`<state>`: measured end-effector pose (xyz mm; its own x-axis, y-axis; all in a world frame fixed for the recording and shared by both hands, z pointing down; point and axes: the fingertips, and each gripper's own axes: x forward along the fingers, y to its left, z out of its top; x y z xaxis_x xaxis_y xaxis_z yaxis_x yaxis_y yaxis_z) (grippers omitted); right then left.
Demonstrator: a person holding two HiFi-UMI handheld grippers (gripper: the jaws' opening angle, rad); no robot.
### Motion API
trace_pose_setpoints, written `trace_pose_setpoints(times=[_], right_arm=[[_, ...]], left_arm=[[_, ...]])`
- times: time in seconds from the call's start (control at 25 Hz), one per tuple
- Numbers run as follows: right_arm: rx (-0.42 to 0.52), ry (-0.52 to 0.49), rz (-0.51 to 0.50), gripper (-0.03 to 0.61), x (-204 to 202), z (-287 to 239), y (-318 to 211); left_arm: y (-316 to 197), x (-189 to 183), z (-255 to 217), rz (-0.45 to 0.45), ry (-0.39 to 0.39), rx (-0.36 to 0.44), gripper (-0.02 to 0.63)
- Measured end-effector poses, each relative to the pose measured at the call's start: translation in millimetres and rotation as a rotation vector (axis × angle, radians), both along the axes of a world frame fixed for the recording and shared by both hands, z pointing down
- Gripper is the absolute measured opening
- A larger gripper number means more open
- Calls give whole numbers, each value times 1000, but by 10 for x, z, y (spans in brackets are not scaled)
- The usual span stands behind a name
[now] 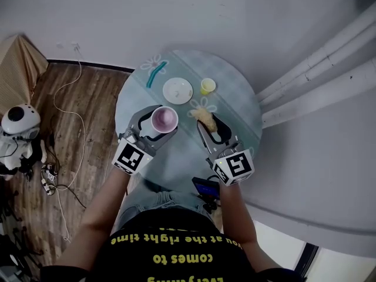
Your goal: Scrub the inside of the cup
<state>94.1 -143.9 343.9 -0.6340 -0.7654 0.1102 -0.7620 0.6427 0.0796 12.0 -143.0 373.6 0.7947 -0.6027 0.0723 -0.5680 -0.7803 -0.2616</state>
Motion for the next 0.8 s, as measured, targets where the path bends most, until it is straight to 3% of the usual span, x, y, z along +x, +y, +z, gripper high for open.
trace_pose_setpoints(times=[0.36,0.8], right_arm=[[10,-3,-25,155,-173,-63,144],[-2,42,-103,155,-413,-141,293]], left_arm=[[166,-37,-33,21,-57,46,313],[195,-86,89,-13,-104,28,313]])
